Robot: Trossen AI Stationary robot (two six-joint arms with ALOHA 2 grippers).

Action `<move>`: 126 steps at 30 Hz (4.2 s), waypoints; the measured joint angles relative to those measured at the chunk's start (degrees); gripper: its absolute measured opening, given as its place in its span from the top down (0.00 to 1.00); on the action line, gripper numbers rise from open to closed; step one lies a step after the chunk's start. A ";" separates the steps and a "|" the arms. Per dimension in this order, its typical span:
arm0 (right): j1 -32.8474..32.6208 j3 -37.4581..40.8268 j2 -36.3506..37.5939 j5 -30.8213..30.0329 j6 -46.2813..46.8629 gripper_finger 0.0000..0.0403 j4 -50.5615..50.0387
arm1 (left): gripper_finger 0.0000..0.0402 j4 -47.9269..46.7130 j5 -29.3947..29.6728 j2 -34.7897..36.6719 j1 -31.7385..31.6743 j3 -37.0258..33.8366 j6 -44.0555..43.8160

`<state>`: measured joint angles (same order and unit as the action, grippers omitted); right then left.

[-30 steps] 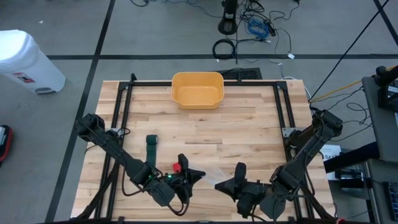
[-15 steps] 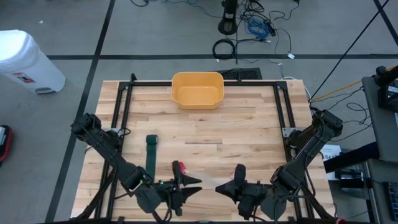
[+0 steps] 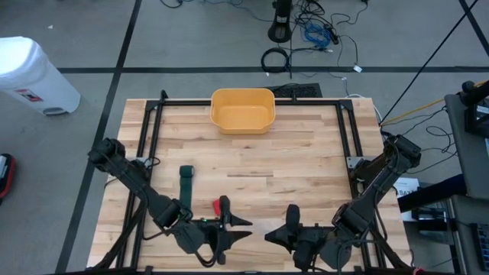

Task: Roll bandage
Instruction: Open the transparent zip bag

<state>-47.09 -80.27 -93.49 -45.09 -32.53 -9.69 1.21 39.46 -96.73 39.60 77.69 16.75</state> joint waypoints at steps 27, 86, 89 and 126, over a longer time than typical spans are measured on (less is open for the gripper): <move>0.00 0.00 0.00 0.42 -0.07 1.00 0.02 | 0.68 -0.43 -0.26 0.00 -0.68 -0.04 -1.06; 0.02 0.00 0.00 1.95 -0.70 1.00 -0.04 | 0.68 -0.88 -4.64 -0.04 -2.30 -0.09 -2.85; 0.02 0.00 0.00 1.98 -0.72 1.00 -0.04 | 0.68 -1.04 -7.55 -0.04 -3.10 -0.09 -3.56; 0.00 0.01 0.00 2.13 -0.94 1.00 0.00 | 0.68 1.47 -12.28 -2.64 -5.78 -0.09 -3.96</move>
<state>-47.09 -80.26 -93.49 -42.96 -33.47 -9.69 2.68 27.18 -99.37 33.82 77.60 12.79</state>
